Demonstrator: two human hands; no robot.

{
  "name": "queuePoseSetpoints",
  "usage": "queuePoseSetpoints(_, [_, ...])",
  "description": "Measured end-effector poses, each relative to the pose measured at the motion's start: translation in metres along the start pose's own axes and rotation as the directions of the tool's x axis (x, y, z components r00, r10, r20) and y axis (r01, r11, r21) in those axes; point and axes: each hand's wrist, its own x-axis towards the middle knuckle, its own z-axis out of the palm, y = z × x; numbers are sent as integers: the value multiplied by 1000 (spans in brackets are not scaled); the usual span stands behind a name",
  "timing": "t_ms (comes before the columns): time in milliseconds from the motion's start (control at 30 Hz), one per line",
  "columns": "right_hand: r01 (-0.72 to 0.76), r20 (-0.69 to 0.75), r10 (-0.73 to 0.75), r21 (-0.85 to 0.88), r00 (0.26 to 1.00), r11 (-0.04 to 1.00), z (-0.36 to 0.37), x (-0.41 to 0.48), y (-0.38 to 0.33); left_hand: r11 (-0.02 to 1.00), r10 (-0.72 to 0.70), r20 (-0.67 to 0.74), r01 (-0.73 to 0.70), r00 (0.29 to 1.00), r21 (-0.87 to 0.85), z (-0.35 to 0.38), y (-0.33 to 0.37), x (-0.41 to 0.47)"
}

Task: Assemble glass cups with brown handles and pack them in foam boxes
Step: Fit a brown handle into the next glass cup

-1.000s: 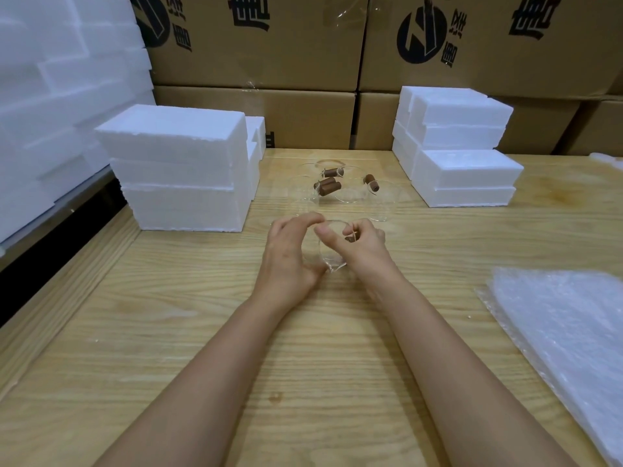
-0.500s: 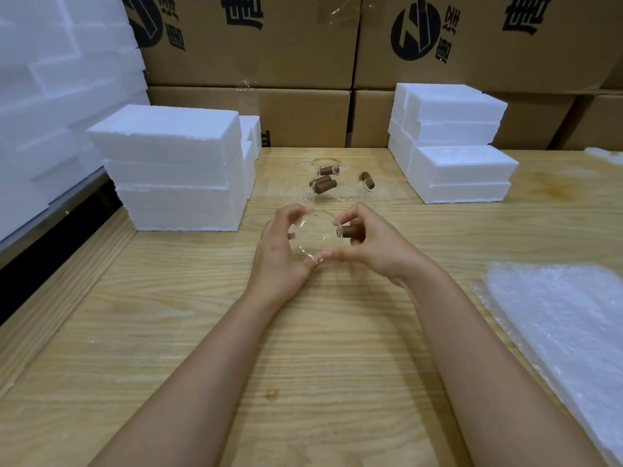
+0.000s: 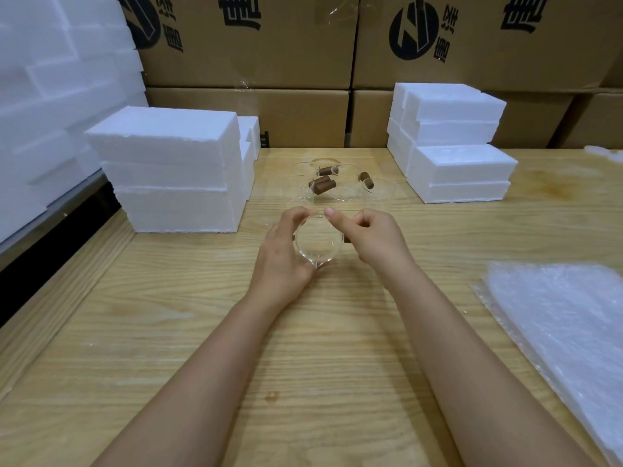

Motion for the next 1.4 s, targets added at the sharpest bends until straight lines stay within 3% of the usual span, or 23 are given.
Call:
queuePoseSetpoints(67, [23, -87, -33, -116, 996, 993, 8, -3, -2, 1000, -3, -14, 3, 1000, 18, 0, 0, 0])
queuePoseSetpoints(167, [32, -98, -58, -247, 993, 968, 15, -7, -4, 997, -29, -16, 30, 999, 75, 1, 0, 1])
queuePoseSetpoints(300, [10, -78, -27, -210, 997, 978, 16, -6, -1, 996, -8, -13, 9, 1000, 86, 1, -1, 1])
queuePoseSetpoints(367, [-15, -33, 11, -115, 999, 993, 11, -4, -2, 998, -21, -13, 22, 1000, 60, 2, -2, 1])
queuePoseSetpoints(467, [-83, 175, 55, 155, 983, 984, -6, 0, -1, 995, -91, -16, 90, 996, -46, 1, -3, 2])
queuePoseSetpoints(533, [-104, 296, -16, 385, 955, 917, -19, 3, 3, 981, -132, -6, 129, 991, -142, -1, -2, 3])
queuePoseSetpoints(633, [-55, 294, -105, 490, 950, 870, -28, 4, 8, 959, -167, 18, 167, 986, -227, -2, 0, 4])
queuePoseSetpoints(833, [37, 132, -118, 499, 984, 866, -23, 4, 10, 968, -87, 72, 101, 994, -230, -6, 5, 0])
queuePoseSetpoints(1033, [4, 87, -49, 461, 995, 887, -18, 4, 11, 991, 36, 122, -20, 992, -133, -6, 1, -1])
queuePoseSetpoints(1200, [-92, 116, 51, 377, 992, 921, -12, 4, 10, 995, 47, 10, -46, 999, -85, -4, 1, 1])
queuePoseSetpoints(1400, [-100, 69, 86, 246, 994, 964, -12, 1, 5, 996, 51, -40, -54, 998, -76, -2, 0, 1])
